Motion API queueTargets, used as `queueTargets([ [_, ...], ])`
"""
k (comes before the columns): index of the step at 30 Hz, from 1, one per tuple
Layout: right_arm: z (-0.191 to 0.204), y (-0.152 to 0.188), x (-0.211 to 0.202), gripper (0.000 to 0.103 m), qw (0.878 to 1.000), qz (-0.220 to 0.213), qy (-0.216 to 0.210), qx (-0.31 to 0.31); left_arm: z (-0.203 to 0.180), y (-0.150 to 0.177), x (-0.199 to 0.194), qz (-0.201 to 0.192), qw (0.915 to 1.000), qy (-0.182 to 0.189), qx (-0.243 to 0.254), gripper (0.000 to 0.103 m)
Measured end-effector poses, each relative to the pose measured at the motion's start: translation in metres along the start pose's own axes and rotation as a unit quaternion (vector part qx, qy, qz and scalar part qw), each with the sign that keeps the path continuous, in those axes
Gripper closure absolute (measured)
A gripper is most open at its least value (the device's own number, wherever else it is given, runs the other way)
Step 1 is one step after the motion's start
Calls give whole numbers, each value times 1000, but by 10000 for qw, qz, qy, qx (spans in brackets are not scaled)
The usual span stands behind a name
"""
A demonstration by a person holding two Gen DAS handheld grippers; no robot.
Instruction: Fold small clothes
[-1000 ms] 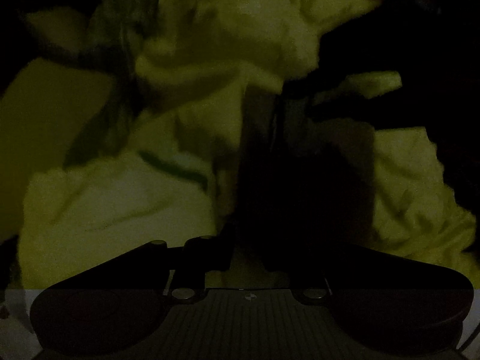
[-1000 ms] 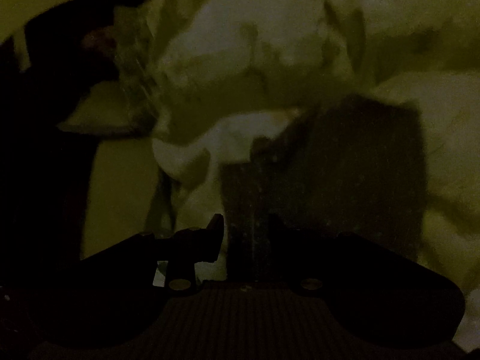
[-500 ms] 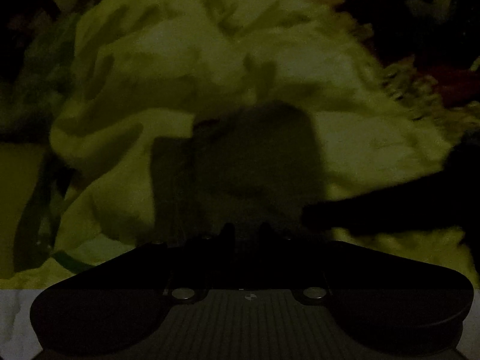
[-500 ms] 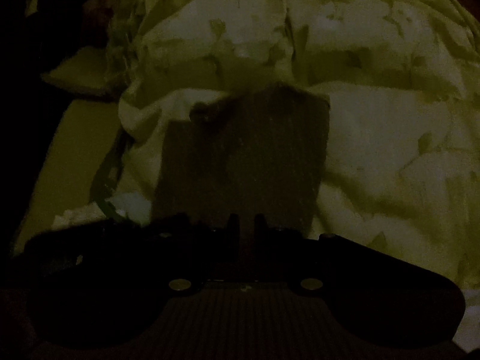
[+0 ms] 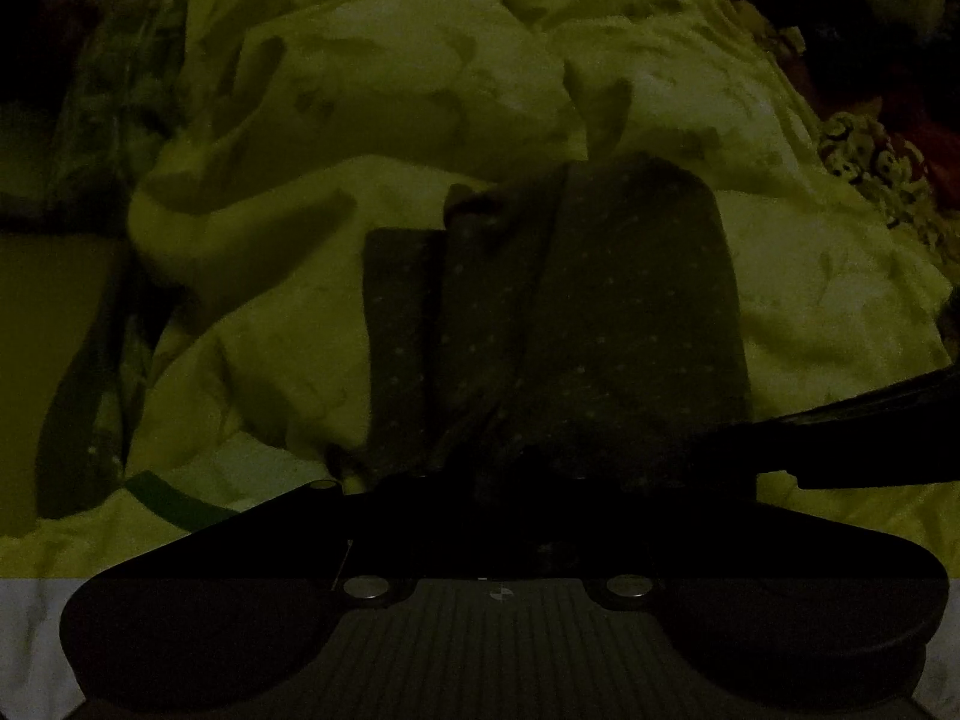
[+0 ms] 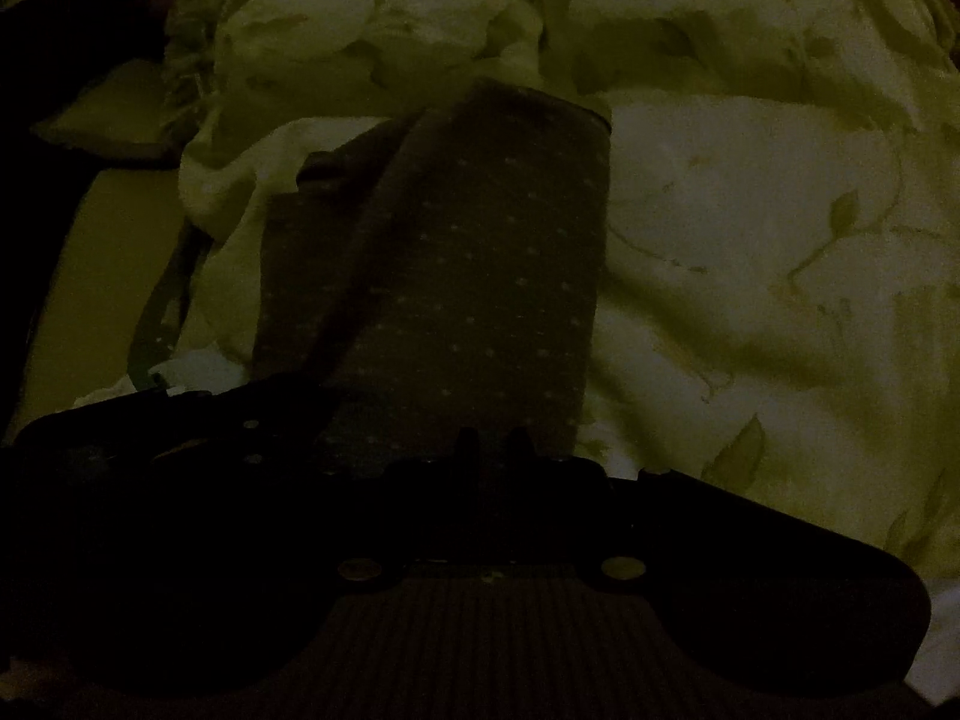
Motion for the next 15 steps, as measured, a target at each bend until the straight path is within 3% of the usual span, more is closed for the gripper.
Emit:
queueTargets([
  [5, 0, -1, 4, 89, 10000, 55, 36, 17, -1, 0, -1, 52, 10000, 30, -11, 7],
  [7, 2, -1, 3, 89, 10000, 49, 46, -6, -2, -1, -3, 93, 9999, 26, -31, 0],
  [15, 0, 0, -6, 88, 10000, 29, 28, -1, -14, -4, -18, 84, 9999, -109, 100, 0],
])
Point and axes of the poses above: each gripper's, at about its wrist camera, not at the fingertips, and x roughly the way its jaws point, z to its left, y to its underside, the point moved 9 cm from there along x, roughly the way its jaws point, and after that the axes turned 15 degrees about y, right-handed, at the moved point
